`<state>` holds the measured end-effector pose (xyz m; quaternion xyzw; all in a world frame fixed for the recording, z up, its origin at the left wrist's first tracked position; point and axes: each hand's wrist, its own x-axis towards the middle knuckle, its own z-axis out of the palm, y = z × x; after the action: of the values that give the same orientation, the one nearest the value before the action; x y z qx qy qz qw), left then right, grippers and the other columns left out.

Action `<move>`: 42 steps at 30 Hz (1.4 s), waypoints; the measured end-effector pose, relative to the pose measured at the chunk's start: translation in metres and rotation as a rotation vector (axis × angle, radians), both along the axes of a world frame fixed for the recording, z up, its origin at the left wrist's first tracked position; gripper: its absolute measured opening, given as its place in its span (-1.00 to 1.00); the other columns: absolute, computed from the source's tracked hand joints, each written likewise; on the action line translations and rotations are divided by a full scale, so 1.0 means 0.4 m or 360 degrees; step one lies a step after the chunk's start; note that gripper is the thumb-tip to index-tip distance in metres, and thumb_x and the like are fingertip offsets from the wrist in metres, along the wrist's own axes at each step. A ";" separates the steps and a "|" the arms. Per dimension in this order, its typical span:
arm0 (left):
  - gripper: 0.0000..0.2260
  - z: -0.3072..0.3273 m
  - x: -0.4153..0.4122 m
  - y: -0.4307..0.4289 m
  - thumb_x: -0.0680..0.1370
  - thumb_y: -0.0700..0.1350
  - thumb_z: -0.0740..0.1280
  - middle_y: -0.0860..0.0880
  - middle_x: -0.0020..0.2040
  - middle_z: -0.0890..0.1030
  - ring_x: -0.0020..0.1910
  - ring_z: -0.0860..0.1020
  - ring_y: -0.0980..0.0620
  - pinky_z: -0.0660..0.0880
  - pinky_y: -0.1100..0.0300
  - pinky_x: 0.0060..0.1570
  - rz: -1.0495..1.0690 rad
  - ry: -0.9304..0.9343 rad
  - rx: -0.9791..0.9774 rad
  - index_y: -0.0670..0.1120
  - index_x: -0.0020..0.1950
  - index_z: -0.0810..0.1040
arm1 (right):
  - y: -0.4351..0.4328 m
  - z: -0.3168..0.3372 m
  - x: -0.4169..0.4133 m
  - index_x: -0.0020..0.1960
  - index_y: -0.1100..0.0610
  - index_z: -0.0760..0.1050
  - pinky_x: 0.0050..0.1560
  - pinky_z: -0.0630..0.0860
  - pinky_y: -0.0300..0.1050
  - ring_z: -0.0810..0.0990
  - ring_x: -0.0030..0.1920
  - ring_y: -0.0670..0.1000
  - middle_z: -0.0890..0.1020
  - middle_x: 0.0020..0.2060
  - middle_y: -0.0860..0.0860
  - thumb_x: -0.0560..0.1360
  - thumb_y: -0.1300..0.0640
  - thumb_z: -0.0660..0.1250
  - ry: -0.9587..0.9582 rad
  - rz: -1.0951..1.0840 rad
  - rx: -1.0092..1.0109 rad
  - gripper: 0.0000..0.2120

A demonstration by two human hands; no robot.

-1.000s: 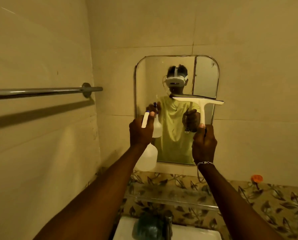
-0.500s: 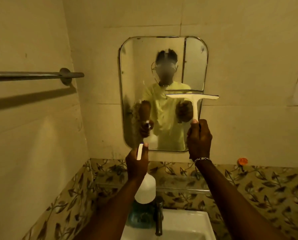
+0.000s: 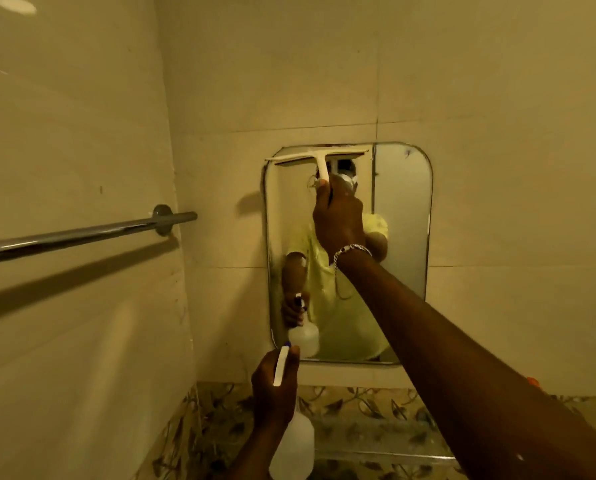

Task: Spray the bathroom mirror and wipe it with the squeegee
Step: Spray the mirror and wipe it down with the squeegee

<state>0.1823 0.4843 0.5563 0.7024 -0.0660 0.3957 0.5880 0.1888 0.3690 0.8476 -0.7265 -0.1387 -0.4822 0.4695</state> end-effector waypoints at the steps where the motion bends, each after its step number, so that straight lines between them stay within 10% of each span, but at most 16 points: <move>1: -0.67 0.004 0.002 0.011 0.56 0.17 0.30 -0.01 -0.35 0.61 -0.26 0.62 0.11 0.45 0.43 -0.32 0.0002 -0.0009 0.0013 -0.05 -0.20 0.63 | 0.015 0.023 0.007 0.26 0.19 0.50 -0.20 0.57 0.01 0.62 -0.17 0.07 0.63 -0.11 0.13 0.71 0.00 0.07 0.0036 -0.0044 -0.0017 -0.65; 7: -0.63 0.008 0.011 0.067 0.56 0.19 0.28 -0.01 -0.36 0.59 -0.30 0.59 0.09 0.46 0.41 -0.32 -0.0016 -0.0003 0.0022 -0.06 -0.24 0.58 | 0.081 0.060 0.027 0.27 0.23 0.50 0.10 0.57 0.13 0.63 0.09 0.19 0.65 0.07 0.19 0.72 0.02 0.03 0.0141 -0.0189 -0.0027 -0.62; 16: -0.65 0.052 0.035 0.113 0.59 0.13 0.27 0.03 -0.37 0.56 -0.31 0.58 0.12 0.41 0.45 -0.32 0.0003 -0.0123 0.0046 -0.09 -0.24 0.56 | 0.125 -0.356 0.013 0.15 0.03 0.47 -0.52 0.43 -0.39 0.54 -0.40 -0.19 0.54 -0.29 -0.09 0.70 0.03 0.09 0.0233 -0.0029 0.0139 -0.80; 22: -0.75 0.059 0.044 0.137 0.63 0.11 0.30 0.08 -0.31 0.63 -0.23 0.63 0.19 0.49 0.48 -0.28 0.0011 -0.0153 0.0066 -0.01 -0.13 0.61 | 0.165 -0.824 -0.061 0.23 0.02 0.52 -0.19 0.53 -0.29 0.60 -0.17 -0.12 0.59 -0.17 -0.12 0.68 0.04 0.15 0.0982 -0.0219 0.0248 -0.78; 29: -0.74 0.081 0.032 0.087 0.58 0.11 0.32 0.08 -0.28 0.65 -0.21 0.66 0.14 0.52 0.45 -0.30 -0.0068 -0.0173 0.0084 -0.05 -0.10 0.63 | 0.142 -0.924 -0.122 0.23 0.29 0.59 0.14 0.52 -0.06 0.64 0.11 0.25 0.68 0.09 0.26 0.66 0.11 0.22 0.1319 -0.0296 0.0493 -0.69; 33: -0.77 0.192 0.040 -0.009 0.62 0.03 0.35 0.06 -0.22 0.68 -0.18 0.67 0.15 0.58 0.35 -0.26 -0.0189 -0.0255 0.0117 -0.11 -0.03 0.66 | 0.089 -0.920 -0.130 0.28 0.36 0.57 0.25 0.49 0.09 0.60 0.22 0.34 0.63 0.19 0.33 0.40 -0.54 -0.20 0.1059 -0.0365 0.0612 0.10; 37: -0.82 0.323 0.049 -0.145 0.62 -0.05 0.38 0.03 -0.18 0.68 -0.20 0.64 0.22 0.57 0.43 -0.16 -0.0275 -0.0402 0.0048 -0.16 0.04 0.66 | 0.027 -0.929 -0.124 0.35 0.33 0.54 0.38 0.44 0.17 0.51 0.36 0.33 0.55 0.34 0.32 0.31 -0.59 -0.32 0.1004 -0.0446 0.0583 0.23; 42: -0.73 0.375 0.062 -0.278 0.62 0.07 0.36 0.05 -0.35 0.62 -0.38 0.61 0.19 0.60 0.22 -0.34 -0.0278 -0.0332 0.0076 -0.09 -0.15 0.62 | -0.061 -0.906 -0.149 0.32 0.26 0.58 0.17 0.57 0.08 0.65 0.10 0.32 0.69 0.09 0.30 0.66 0.05 0.22 0.1195 -0.0578 0.0633 -0.62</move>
<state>0.2069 0.3732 0.7062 0.6629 -0.1970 0.4121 0.5933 0.1291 0.3448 0.4854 -0.7592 0.2657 -0.2774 0.5254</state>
